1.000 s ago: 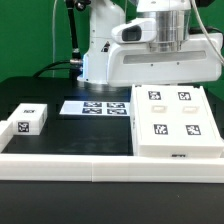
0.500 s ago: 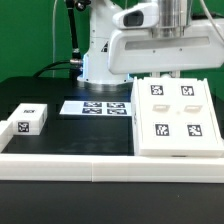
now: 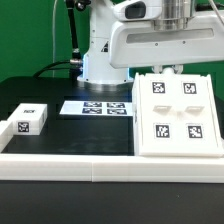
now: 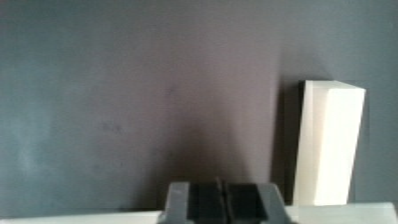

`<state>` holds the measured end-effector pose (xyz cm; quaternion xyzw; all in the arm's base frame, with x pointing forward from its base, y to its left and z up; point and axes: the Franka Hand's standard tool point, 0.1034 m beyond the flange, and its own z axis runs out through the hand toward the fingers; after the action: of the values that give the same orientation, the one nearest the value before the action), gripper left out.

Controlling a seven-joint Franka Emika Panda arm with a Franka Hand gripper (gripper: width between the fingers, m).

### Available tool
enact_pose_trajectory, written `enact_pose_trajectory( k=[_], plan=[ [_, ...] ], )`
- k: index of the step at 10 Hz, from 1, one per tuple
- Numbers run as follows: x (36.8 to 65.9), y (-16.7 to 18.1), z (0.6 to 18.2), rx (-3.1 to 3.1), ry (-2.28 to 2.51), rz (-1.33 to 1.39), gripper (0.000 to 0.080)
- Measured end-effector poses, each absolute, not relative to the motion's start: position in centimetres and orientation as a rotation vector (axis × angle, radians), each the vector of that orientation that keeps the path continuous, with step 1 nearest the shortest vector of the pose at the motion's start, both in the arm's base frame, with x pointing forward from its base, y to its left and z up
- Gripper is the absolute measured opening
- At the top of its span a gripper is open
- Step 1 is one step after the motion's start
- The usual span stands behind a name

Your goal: Assemble cabinet

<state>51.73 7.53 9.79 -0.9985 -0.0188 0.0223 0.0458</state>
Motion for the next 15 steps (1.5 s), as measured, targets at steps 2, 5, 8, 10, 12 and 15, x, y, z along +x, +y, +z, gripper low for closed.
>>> enact_pose_trajectory(
  k=[2, 5, 8, 10, 12, 15],
  plan=[
    [51.7, 7.1, 10.2, -3.048, -0.049, 0.088, 0.0002],
    [52.8, 7.0, 11.9, -3.04, -0.045, 0.116, 0.0002],
    [53.3, 7.1, 12.2, -3.038, -0.048, 0.118, 0.0002],
    [53.1, 7.1, 12.0, -3.038, -0.049, 0.122, 0.0002],
    [53.5, 7.0, 12.4, -3.036, -0.054, 0.127, 0.0002],
    [54.6, 6.9, 13.8, -3.029, -0.052, 0.157, 0.0002]
  ],
)
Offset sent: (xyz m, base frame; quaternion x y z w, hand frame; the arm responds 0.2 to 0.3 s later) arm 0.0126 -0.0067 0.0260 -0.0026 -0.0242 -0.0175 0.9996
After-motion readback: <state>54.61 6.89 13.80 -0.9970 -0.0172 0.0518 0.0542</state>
